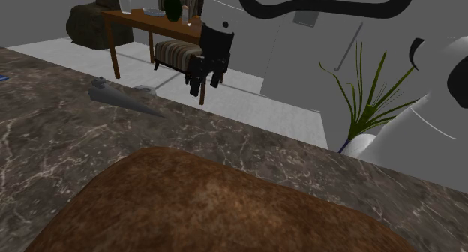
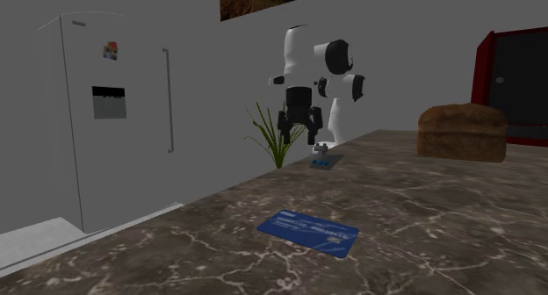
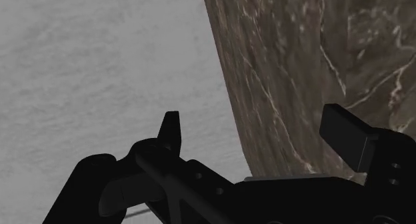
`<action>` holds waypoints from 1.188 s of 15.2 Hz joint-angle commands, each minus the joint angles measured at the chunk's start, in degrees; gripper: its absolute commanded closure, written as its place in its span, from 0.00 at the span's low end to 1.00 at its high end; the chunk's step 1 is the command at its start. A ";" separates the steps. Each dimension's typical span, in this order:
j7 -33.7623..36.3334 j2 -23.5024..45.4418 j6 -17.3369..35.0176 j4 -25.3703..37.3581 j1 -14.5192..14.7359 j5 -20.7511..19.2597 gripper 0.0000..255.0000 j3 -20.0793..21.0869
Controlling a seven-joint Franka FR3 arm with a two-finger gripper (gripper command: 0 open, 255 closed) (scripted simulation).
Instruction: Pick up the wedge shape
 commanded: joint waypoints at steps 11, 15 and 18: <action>8.76 21.96 -3.69 27.94 8.00 -12.64 0.00 9.10; 10.16 26.90 -4.94 34.08 11.04 -16.07 0.00 10.00; 10.05 25.91 -2.15 30.41 10.46 -15.55 0.00 9.93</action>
